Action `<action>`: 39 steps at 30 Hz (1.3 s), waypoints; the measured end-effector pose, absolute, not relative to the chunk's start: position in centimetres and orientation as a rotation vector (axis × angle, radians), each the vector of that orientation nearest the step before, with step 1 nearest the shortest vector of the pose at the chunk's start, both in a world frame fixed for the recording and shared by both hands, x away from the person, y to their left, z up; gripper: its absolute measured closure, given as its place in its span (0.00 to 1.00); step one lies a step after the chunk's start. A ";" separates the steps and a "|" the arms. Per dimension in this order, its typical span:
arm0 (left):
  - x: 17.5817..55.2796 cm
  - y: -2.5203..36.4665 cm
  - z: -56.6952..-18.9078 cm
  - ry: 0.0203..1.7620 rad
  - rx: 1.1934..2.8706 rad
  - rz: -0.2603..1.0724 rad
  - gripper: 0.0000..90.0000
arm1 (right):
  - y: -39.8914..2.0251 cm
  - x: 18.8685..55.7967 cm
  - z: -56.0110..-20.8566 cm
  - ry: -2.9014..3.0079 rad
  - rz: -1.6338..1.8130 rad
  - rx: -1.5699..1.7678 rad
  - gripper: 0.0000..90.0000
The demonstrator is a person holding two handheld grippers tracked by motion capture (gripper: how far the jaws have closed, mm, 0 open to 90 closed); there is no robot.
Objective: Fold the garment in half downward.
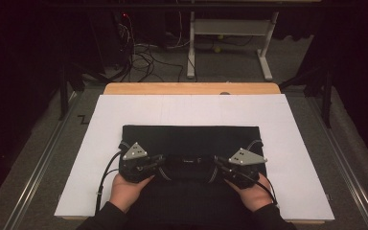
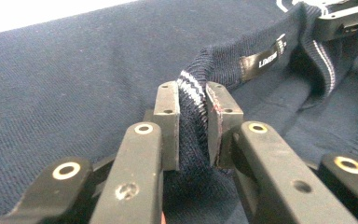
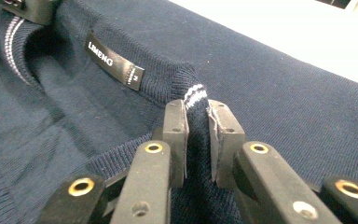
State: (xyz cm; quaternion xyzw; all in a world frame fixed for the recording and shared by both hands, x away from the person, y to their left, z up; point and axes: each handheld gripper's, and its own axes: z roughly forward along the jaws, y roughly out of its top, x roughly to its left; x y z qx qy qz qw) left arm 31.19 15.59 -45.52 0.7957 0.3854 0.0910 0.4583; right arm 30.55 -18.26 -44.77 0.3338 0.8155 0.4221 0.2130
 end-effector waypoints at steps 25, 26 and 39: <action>27.0 16.2 -44.3 0.847 1.967 0.200 0.81 | -19.5 25.7 -43.9 2.255 1.266 0.865 0.88; 26.8 16.2 -44.4 0.845 1.972 0.199 0.81 | -19.6 25.4 -43.8 2.256 1.274 0.862 0.88; 23.5 16.3 -44.3 0.789 2.003 0.190 0.81 | -20.4 22.6 -43.8 2.283 1.299 0.815 0.89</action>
